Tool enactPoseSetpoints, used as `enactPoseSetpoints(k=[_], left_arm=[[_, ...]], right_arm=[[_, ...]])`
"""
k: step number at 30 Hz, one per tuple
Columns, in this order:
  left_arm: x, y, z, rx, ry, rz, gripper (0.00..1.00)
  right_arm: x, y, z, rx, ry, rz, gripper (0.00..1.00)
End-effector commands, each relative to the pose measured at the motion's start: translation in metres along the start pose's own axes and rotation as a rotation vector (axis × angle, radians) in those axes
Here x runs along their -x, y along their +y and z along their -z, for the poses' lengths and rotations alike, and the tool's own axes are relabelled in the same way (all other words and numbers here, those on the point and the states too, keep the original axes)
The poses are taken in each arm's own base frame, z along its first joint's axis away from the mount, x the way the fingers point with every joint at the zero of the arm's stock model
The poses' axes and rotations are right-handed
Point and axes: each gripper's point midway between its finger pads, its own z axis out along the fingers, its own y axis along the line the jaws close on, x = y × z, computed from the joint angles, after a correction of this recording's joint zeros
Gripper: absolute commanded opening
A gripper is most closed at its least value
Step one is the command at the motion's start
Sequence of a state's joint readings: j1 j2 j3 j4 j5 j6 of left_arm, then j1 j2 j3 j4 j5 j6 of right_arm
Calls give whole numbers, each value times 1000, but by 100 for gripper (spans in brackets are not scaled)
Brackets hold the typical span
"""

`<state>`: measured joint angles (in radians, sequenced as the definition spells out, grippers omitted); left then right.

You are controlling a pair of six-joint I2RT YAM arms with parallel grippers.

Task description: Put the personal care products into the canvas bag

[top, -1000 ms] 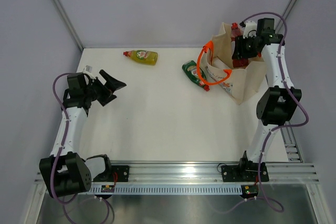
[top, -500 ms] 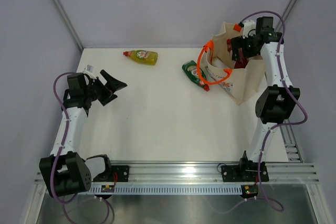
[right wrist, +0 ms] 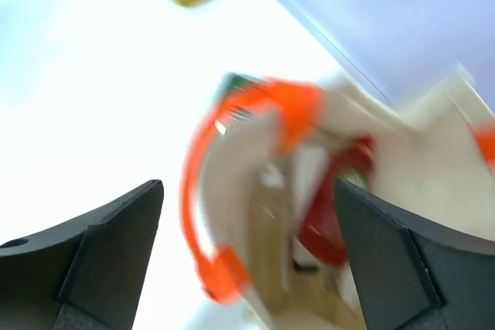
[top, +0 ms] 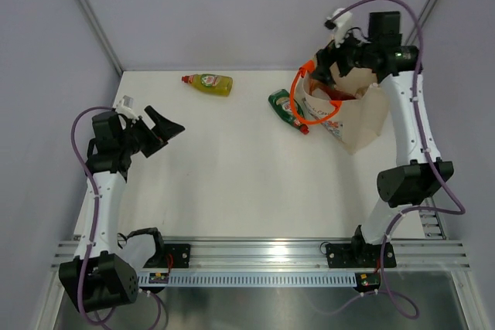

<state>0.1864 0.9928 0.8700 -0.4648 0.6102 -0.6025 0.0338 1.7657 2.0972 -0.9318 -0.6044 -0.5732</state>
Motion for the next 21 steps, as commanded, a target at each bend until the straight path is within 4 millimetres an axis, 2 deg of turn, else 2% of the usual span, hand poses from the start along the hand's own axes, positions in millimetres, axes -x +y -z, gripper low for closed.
enactPoseSetpoints(k=[1, 3, 4, 5, 6, 7, 8, 9, 10, 11, 12, 14, 15, 18, 19, 20, 21], left_arm=[[8, -6, 8, -9, -57, -37, 99], [3, -2, 6, -5, -47, -23, 99], [1, -2, 6, -7, -42, -19, 99], [-1, -2, 7, -9, -43, -18, 99], [-3, 0, 7, -6, -40, -12, 99], [-6, 1, 7, -3, -35, -8, 99], [-7, 2, 8, -1, -37, -6, 99], [-8, 1, 9, -5, -42, -7, 99], [-13, 5, 9, 1, -34, -1, 99], [-13, 5, 10, 3, -36, 1, 99], [-15, 6, 10, 4, -38, 7, 99], [-21, 11, 8, 6, -32, 23, 99], [-22, 11, 8, 2, -37, 24, 99], [-29, 17, 6, 5, -27, 41, 99], [-30, 17, 6, 5, -25, 41, 99], [-31, 18, 6, 6, -22, 40, 99], [-31, 19, 6, 8, -21, 41, 99]], right_arm=[[2, 105, -48, 279, 71, 134, 99], [-13, 118, -75, 220, 163, 133, 97], [-12, 141, -94, 226, 173, 157, 96], [-21, 135, -107, 143, 226, 163, 95], [-40, 138, -129, 114, 293, 128, 96], [-38, 149, -141, 98, 309, 140, 96], [-48, 140, -152, 26, 360, 141, 99], [-70, 140, -174, -4, 426, 116, 100], [-64, 138, -184, -49, 419, 122, 99], [-69, 122, -190, -161, 440, 106, 99], [-79, 115, -206, -212, 461, 107, 100], [-87, 96, -218, -330, 479, 112, 100], [-98, 90, -230, -357, 502, 125, 99], [-120, 77, -246, -398, 554, 162, 100], [-125, 72, -250, -409, 561, 166, 100], [-139, 61, -253, -438, 592, 167, 100], [-138, 55, -254, -449, 586, 160, 100]])
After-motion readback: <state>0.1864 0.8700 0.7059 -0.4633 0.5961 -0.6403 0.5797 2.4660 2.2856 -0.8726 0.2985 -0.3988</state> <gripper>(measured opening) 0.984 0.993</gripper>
